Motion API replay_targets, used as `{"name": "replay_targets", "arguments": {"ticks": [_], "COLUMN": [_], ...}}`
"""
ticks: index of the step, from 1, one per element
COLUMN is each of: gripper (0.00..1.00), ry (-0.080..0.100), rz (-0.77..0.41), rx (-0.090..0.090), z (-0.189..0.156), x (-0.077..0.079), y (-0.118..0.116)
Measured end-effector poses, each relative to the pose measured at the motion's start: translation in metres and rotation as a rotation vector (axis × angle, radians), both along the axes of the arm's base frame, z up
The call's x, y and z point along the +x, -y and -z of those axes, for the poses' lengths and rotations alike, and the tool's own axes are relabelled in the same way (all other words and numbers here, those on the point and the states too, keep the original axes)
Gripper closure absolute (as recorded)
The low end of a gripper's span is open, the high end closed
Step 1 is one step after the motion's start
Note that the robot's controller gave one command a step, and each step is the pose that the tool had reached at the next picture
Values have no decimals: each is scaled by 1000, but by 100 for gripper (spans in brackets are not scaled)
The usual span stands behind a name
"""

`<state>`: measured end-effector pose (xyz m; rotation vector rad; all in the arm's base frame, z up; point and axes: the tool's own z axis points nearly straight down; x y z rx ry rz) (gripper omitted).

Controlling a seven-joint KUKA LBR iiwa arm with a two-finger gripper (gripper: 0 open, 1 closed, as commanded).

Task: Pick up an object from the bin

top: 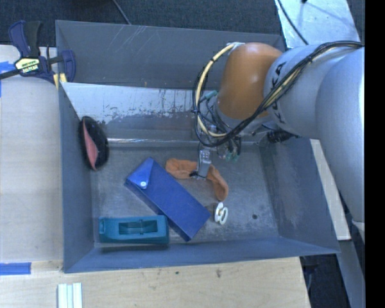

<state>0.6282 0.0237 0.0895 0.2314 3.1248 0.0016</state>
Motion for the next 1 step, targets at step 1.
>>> {"name": "replay_targets", "arguments": {"ticks": [1], "gripper": [100], "ry": [-5], "rz": [-17], "rx": [-1], "z": [18], "x": [-4], "y": [-10]}}
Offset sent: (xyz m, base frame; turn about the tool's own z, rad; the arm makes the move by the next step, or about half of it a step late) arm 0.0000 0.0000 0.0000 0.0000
